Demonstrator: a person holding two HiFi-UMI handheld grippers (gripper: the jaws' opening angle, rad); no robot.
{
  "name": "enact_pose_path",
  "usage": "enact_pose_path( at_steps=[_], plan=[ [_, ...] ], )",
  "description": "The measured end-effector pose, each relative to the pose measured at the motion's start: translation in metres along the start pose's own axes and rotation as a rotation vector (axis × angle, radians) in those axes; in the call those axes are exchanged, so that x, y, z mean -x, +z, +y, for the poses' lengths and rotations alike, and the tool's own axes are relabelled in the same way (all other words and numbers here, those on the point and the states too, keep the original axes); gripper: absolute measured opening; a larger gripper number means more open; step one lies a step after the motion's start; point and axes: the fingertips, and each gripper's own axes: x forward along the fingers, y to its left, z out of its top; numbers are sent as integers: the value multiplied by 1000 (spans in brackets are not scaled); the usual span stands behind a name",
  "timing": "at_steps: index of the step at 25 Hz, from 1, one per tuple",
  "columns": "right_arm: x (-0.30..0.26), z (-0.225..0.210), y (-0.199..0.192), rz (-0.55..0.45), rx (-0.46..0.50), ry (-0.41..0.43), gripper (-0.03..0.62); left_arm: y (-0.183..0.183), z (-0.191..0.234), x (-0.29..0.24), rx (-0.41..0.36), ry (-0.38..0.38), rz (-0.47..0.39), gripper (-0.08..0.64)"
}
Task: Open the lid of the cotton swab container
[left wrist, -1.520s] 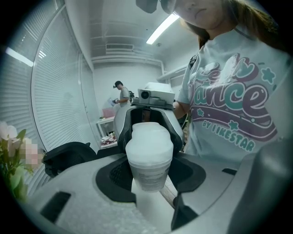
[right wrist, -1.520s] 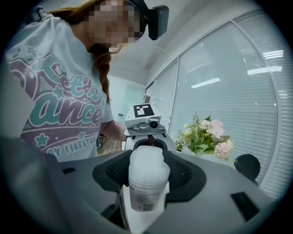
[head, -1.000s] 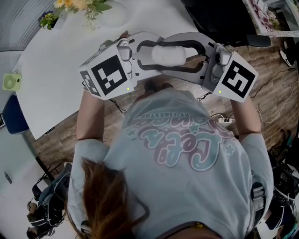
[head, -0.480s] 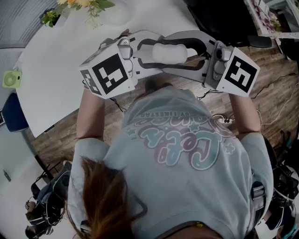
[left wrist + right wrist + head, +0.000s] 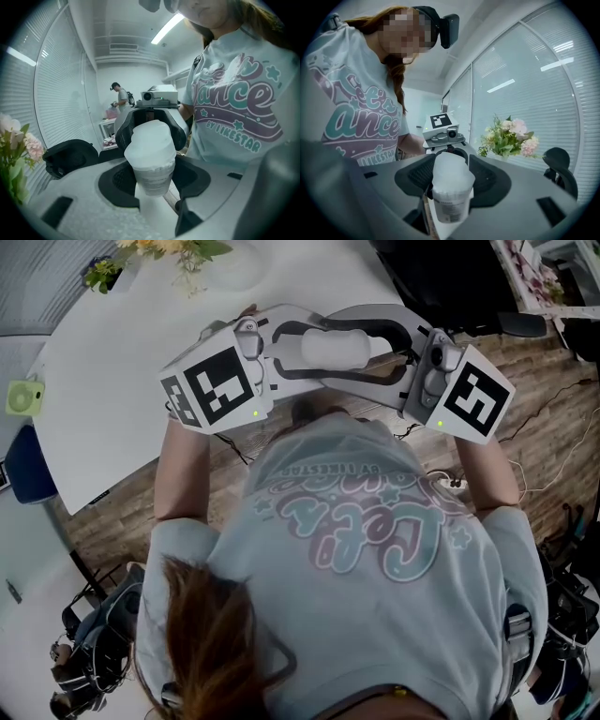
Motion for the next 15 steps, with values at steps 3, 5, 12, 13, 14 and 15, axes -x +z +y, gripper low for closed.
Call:
enact_pose_path(
  at_steps=[3, 5, 12, 13, 14, 15],
  plan=[
    [1, -4, 4, -12, 23, -39, 239, -4, 0, 0, 5, -2, 12, 193],
    [1, -7, 7, -19, 31, -59, 241, -8, -1, 1, 7, -9, 25, 193],
    [-1, -7, 11, -24, 56, -60, 207, -8, -1, 3, 14, -2, 24, 193],
    [-1, -7, 13, -28, 59, -62, 199, -9, -1, 3, 15, -2, 25, 193],
    [-2, -8, 15, -32, 63, -65, 190, -9, -1, 4, 15, -2, 26, 193],
    [-2, -9, 16, -34, 67, -69, 174, -9, -2, 4, 15, -1, 28, 193]
  ],
)
